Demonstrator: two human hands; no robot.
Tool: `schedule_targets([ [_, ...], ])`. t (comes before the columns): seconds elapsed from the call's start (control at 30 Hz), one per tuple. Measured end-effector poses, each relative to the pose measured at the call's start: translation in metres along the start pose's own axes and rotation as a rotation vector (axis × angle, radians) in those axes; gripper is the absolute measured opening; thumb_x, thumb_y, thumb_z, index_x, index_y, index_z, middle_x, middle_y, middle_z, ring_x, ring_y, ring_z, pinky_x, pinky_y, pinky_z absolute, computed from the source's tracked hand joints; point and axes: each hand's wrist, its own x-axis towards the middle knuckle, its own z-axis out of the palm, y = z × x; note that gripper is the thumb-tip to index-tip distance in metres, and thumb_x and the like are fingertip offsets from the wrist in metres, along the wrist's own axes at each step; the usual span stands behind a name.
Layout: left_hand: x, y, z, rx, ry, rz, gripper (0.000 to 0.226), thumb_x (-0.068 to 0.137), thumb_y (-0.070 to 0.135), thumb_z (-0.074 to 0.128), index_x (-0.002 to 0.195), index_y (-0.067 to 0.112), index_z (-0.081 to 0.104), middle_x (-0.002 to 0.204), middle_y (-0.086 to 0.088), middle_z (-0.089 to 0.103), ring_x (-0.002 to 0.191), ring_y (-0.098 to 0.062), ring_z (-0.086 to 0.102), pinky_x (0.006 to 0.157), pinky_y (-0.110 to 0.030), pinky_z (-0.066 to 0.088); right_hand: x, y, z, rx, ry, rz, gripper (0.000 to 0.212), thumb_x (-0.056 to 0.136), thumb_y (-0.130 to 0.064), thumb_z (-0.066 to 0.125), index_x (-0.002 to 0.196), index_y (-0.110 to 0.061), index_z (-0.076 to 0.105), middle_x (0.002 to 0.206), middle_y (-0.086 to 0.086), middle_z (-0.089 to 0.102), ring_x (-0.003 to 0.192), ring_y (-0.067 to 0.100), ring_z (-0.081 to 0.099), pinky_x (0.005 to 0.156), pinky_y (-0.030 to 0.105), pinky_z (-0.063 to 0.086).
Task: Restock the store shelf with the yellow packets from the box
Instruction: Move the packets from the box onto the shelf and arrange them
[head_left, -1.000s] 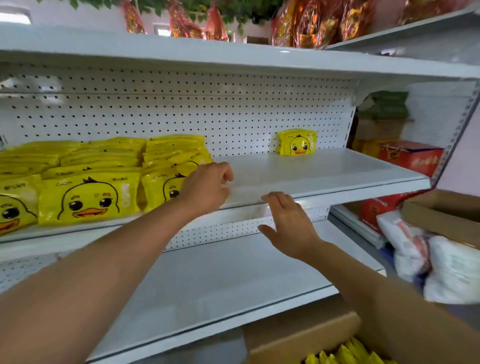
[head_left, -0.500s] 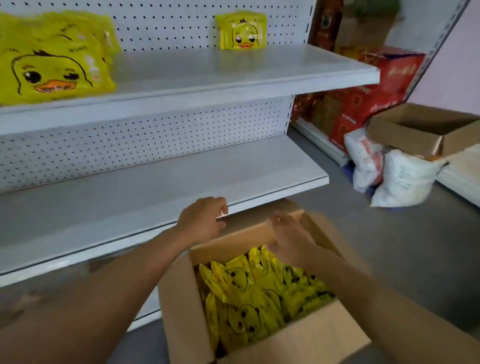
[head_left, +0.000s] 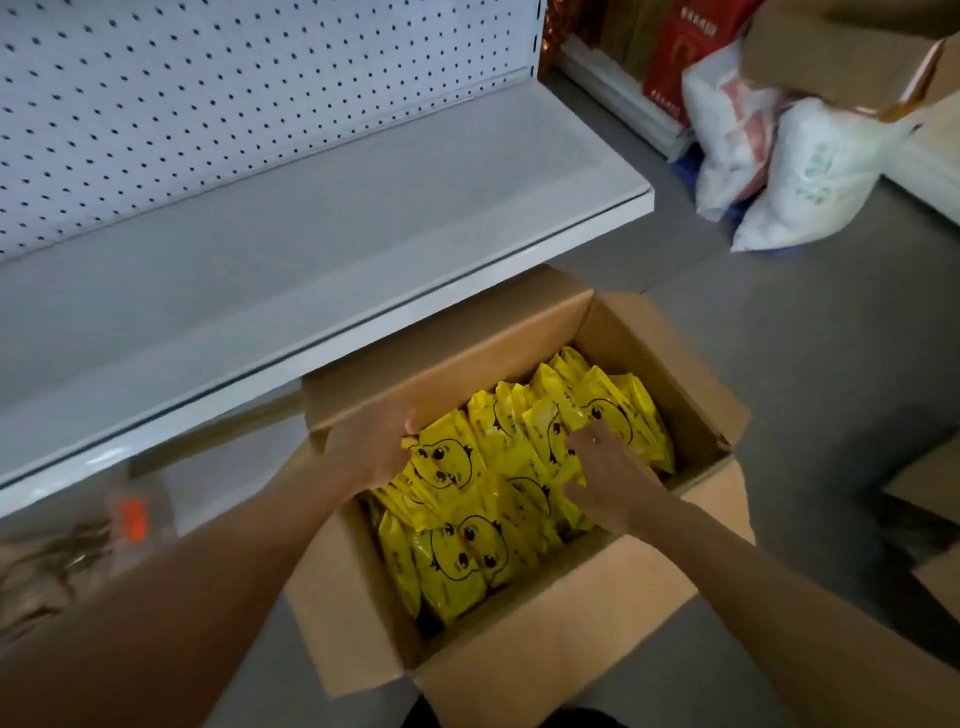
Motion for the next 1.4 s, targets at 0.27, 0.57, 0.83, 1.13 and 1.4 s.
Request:
schedule_targets([
  [0.27,0.056,-0.024,0.062,-0.055,-0.152,-0.198,0.034,0.086,0.017,0.061,0.119,0.011,0.054,0.108,-0.011,0.065,0.102,-0.030,0.062,0.082,-0.038,0.052,0.037,0.009,0.036,0.097,-0.067,0.100,0.052,0.088,-0.024,0.058,0.134,-0.011,0.037,0.143,0.011,0.023,0.129,0.031,0.037,0.099,0.040,0.042],
  [0.57,0.093,-0.064,0.150,-0.103,-0.228,-0.364,0.065,0.073,0.049,0.047,0.126,0.011,0.043,0.116,-0.012,0.061,0.107,-0.033,0.059,0.091,-0.045,0.049,0.063,0.010,0.071,0.194,-0.081,0.162,0.049,0.088,-0.021,0.060,0.131,-0.013,0.038,0.141,0.011,0.027,0.127,0.029,0.041,0.098,0.039,0.044],
  [0.83,0.097,-0.022,0.145,-0.226,-0.088,-0.488,0.085,0.080,0.041,0.070,0.139,0.005,0.019,0.127,-0.018,0.055,0.119,-0.035,0.053,0.096,-0.041,0.041,0.082,0.013,0.087,0.242,-0.080,0.207,0.053,0.085,-0.023,0.063,0.131,-0.011,0.039,0.135,0.013,0.032,0.120,0.031,0.046,0.097,0.041,0.046],
  [1.13,0.105,-0.025,0.151,-0.421,0.103,-0.317,0.048,0.078,-0.005,0.058,0.122,0.005,0.043,0.121,-0.019,0.053,0.116,-0.036,0.048,0.091,-0.040,0.040,0.087,0.022,0.091,0.319,-0.070,0.290,0.046,0.087,-0.015,0.059,0.128,-0.006,0.041,0.134,0.018,0.033,0.114,0.036,0.050,0.090,0.039,0.045],
  [1.4,0.101,0.011,0.129,-0.586,0.186,-0.108,0.079,0.080,-0.005,0.063,0.142,0.030,0.026,0.103,-0.004,0.063,0.093,-0.021,0.060,0.078,-0.030,0.046,0.089,0.028,0.087,0.323,-0.059,0.299,0.046,0.087,-0.009,0.056,0.130,-0.005,0.040,0.129,0.018,0.043,0.115,0.033,0.048,0.092,0.041,0.046],
])
